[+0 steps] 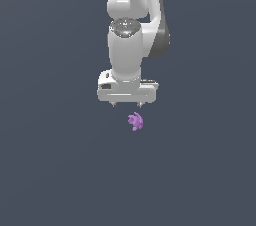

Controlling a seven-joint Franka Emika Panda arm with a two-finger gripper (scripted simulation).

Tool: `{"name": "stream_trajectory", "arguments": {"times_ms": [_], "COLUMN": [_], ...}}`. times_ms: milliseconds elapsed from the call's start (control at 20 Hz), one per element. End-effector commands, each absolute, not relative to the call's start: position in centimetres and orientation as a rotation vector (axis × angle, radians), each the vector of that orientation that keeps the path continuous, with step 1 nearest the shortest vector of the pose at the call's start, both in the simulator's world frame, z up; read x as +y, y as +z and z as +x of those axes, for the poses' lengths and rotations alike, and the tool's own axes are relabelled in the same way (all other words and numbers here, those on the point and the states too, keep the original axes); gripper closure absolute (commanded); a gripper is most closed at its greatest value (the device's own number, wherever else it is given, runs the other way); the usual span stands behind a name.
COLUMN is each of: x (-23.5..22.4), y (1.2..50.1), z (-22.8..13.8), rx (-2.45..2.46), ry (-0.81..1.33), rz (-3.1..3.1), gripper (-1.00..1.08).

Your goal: Pick up the object and move it to a goal position.

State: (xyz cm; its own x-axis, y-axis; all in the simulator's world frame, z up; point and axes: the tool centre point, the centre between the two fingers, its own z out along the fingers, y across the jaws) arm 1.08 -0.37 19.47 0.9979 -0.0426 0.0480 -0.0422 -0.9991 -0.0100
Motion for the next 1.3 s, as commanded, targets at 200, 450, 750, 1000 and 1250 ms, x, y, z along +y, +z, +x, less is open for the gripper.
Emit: {"name": "stream_trajectory", "arguments": {"times_ms": [200, 450, 750, 1000, 1250], "x": [-1.2, -2.8, -2.6, -1.8, -0.5], "y": [19.8, 20.5, 20.2, 18.9, 16.7], "z": [1.2, 1.4, 1.4, 1.3, 1.1], "rx": [0.078, 0.104, 0.080, -0.011, -0.170], "ry": [-0.077, -0.081, -0.079, -0.068, -0.051], "rz": [-3.141, -3.160, -3.160, -3.162, -3.157], "gripper": [-0.92, -0.92, -0.92, -0.92, -0.92]}}
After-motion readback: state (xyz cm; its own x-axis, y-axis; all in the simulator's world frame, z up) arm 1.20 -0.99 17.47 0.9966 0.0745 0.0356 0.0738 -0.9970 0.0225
